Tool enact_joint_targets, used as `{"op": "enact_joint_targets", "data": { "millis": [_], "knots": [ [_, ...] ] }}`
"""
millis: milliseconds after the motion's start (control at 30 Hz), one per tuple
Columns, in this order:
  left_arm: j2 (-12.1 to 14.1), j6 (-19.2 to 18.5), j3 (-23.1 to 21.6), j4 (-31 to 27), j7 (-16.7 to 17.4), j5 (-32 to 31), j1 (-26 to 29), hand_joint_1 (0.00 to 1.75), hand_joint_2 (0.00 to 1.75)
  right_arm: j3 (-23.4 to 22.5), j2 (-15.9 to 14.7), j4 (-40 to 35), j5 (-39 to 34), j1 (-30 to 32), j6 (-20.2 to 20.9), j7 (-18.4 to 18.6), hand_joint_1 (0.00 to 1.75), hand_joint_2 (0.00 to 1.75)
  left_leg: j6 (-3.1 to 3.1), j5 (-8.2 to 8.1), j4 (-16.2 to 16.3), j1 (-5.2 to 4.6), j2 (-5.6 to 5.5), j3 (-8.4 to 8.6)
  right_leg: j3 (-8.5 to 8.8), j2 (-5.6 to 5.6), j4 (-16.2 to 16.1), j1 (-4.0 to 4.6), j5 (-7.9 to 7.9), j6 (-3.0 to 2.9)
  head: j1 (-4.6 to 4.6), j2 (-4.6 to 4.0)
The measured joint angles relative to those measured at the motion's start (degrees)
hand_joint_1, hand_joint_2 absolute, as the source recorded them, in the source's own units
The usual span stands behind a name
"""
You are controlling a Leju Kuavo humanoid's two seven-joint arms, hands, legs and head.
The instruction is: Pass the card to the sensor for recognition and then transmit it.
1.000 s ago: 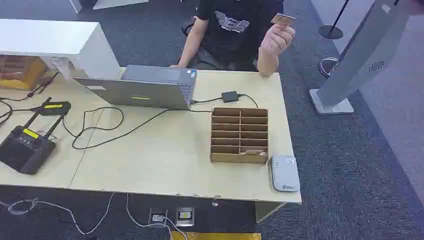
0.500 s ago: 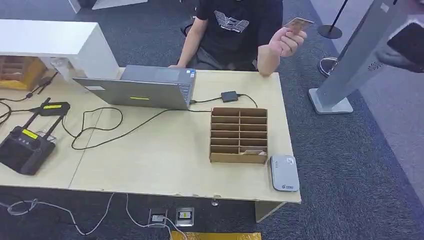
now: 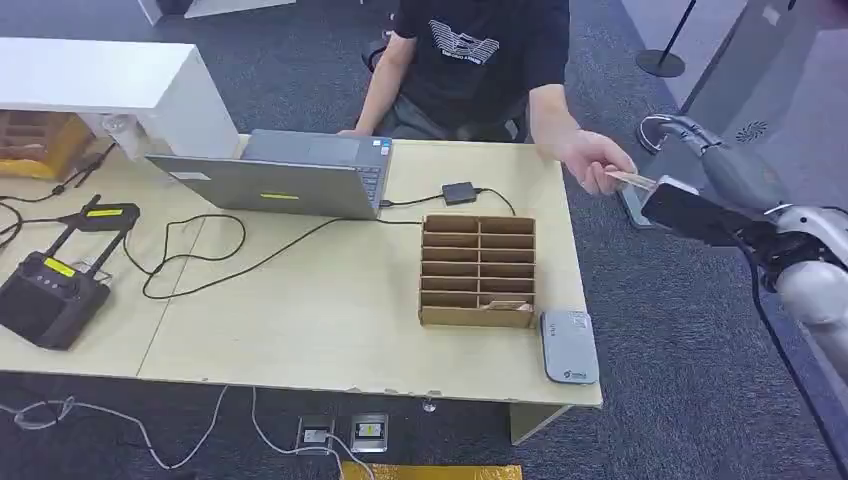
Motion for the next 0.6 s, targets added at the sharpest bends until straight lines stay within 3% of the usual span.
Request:
{"op": "enact_joint_targets", "data": {
  "millis": [133,367,467,600],
  "knots": [
    [-0.3,0.5,0.0,0.0,0.0,0.0,0.0,0.0,0.0,1.2,1.4,0.2,2.0,2.1,-3.6,-0.8,0.0,1.75,-0.01,-0.01,0.0,0.0,0.01,0.0,-0.01,0.03,0.0,0.0,0.0,0.0,0.02,0.0],
    [-0.4,0.7,0.0,0.0,0.0,0.1,0.0,0.0,0.0,2.2,3.2,0.7,4.5,3.3,-5.4,-1.4,0.0,1.75,-0.02,0.0,0.0,0.0,0.01,-0.01,0.0,0.01,0.0,0.0,0.0,0.0,0.02,0.0],
    [-0.5,0.7,0.0,0.0,0.0,0.4,0.0,0.0,0.0,2.1,4.8,1.8,7.3,3.8,-7.6,-1.9,0.0,1.75,-0.02,0.0,0.0,0.0,0.01,0.0,-0.01,0.03,0.0,0.0,0.0,0.0,0.02,0.0],
    [-0.9,1.0,0.0,0.0,0.3,0.5,0.0,0.0,0.0,1.7,6.9,3.8,10.1,3.9,-7.7,-3.2,0.0,1.75,-0.02,0.0,0.0,0.0,0.0,-0.01,-0.01,0.01,0.0,0.0,0.0,0.0,0.02,0.0]
  ]
}}
